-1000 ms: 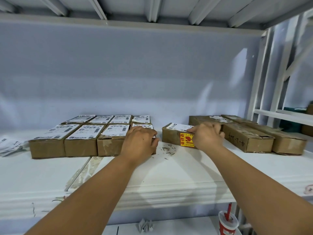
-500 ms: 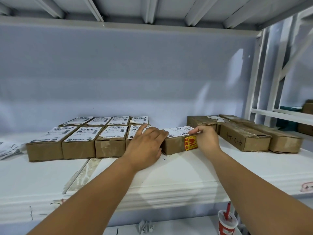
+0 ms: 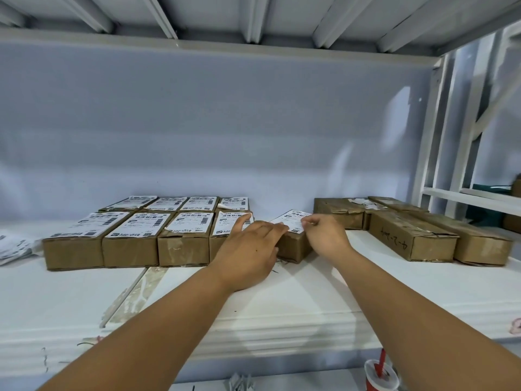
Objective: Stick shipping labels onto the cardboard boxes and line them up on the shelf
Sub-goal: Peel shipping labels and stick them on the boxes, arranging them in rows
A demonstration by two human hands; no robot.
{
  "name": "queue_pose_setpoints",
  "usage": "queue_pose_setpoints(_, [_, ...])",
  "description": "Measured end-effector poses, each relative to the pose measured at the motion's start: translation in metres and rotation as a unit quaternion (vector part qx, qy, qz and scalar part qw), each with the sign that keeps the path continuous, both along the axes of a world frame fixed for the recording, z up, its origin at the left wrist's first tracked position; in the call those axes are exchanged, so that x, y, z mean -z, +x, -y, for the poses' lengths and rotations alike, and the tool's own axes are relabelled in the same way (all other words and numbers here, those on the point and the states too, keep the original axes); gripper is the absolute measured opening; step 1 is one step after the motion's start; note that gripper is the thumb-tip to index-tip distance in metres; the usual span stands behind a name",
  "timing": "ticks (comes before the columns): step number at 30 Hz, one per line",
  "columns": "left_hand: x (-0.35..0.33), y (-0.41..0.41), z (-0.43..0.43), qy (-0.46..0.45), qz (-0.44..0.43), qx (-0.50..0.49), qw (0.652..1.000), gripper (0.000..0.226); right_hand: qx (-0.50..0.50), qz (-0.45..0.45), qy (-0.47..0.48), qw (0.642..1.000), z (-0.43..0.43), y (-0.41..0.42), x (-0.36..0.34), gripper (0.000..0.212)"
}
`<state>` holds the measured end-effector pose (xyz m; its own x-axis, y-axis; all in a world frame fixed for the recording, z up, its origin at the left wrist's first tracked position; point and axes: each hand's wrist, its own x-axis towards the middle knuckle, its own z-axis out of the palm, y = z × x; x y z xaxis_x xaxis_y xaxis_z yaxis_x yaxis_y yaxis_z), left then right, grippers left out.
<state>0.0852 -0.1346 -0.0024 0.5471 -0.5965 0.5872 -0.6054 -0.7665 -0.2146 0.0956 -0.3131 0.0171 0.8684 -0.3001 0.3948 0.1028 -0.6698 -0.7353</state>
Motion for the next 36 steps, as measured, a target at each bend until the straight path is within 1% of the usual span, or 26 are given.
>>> queue_pose_setpoints(2, [0.002,0.002,0.002,0.014,0.007,-0.038,0.999,0.046,0.003,0.025,0.003,1.000,-0.008,0.005,-0.003,0.023])
queue_pose_setpoints(3, [0.002,0.003,0.004,0.016,0.001,-0.047,0.999,0.046,0.015,0.048,-0.011,0.999,-0.012,0.007,-0.004,0.022])
queue_pose_setpoints(4, [0.002,0.004,0.005,0.014,-0.007,-0.049,0.999,0.046,0.029,0.065,-0.033,0.997,-0.017,0.008,-0.004,0.019])
queue_pose_setpoints(6, [0.003,0.006,0.005,0.003,0.002,-0.038,0.999,0.045,0.040,0.045,-0.102,0.993,-0.028,0.009,-0.004,0.020])
queue_pose_setpoints(7, [0.002,0.006,0.004,0.000,0.029,-0.033,0.999,0.041,0.029,0.025,-0.139,0.990,-0.031,0.010,-0.003,0.024])
queue_pose_setpoints(9, [-0.001,0.006,0.003,-0.049,0.126,-0.028,0.990,0.031,-0.024,0.008,-0.172,0.985,-0.033,0.015,0.002,0.028])
queue_pose_setpoints(10, [-0.005,0.004,0.002,-0.085,0.146,-0.033,0.985,0.030,-0.060,0.006,-0.179,0.982,-0.031,0.016,0.004,0.029])
queue_pose_setpoints(11, [-0.008,0.002,0.002,-0.116,0.148,-0.038,0.981,0.032,-0.092,0.003,-0.194,0.977,-0.029,0.017,0.006,0.030])
queue_pose_setpoints(12, [-0.011,0.000,0.001,-0.151,0.134,-0.046,0.978,0.034,-0.113,0.001,-0.216,0.970,-0.026,0.019,0.007,0.033])
queue_pose_setpoints(13, [-0.017,-0.001,0.000,-0.187,0.094,-0.058,0.976,0.034,-0.118,-0.006,-0.237,0.964,-0.024,0.021,0.006,0.035])
queue_pose_setpoints(14, [-0.026,-0.002,-0.002,-0.236,0.024,-0.068,0.969,0.033,-0.109,-0.017,-0.257,0.960,-0.021,0.024,0.004,0.036])
queue_pose_setpoints(16, [-0.046,0.012,-0.008,-0.346,-0.132,-0.089,0.924,0.028,-0.069,-0.040,-0.291,0.953,-0.018,0.035,0.002,0.037])
queue_pose_setpoints(17, [-0.056,0.025,-0.011,-0.358,-0.195,-0.108,0.907,0.028,-0.053,-0.048,-0.289,0.955,-0.018,0.043,0.001,0.037])
queue_pose_setpoints(18, [-0.064,0.037,-0.013,-0.336,-0.229,-0.124,0.905,0.030,-0.047,-0.056,-0.269,0.960,-0.019,0.052,0.000,0.037])
queue_pose_setpoints(20, [-0.072,0.058,-0.013,-0.260,-0.257,-0.146,0.919,0.033,-0.053,-0.058,-0.231,0.970,-0.022,0.068,-0.001,0.037])
queue_pose_setpoints(23, [-0.062,0.089,-0.012,-0.165,-0.284,-0.168,0.929,0.035,-0.050,-0.063,-0.233,0.969,-0.028,0.091,-0.001,0.041])
queue_pose_setpoints(27, [-0.049,0.111,-0.011,-0.067,-0.301,-0.215,0.927,0.041,-0.061,-0.040,-0.235,0.969,-0.028,0.110,0.003,0.039])
queue_pose_setpoints(29, [-0.046,0.112,-0.011,-0.043,-0.303,-0.237,0.922,0.043,-0.072,-0.017,-0.231,0.970,-0.026,0.112,0.009,0.039])
queue_pose_setpoints(31, [-0.045,0.113,-0.011,-0.038,-0.304,-0.248,0.919,0.045,-0.082,-0.006,-0.240,0.967,-0.026,0.113,0.015,0.043])
queue_pose_setpoints(34, [-0.044,0.111,-0.011,-0.020,-0.291,-0.265,0.919,0.047,-0.088,-0.003,-0.253,0.963,-0.029,0.113,0.020,0.063])
queue_pose_setpoints(36, [-0.044,0.111,-0.011,-0.012,-0.285,-0.272,0.919,0.049,-0.087,0.001,-0.251,0.964,-0.031,0.114,0.020,0.069])
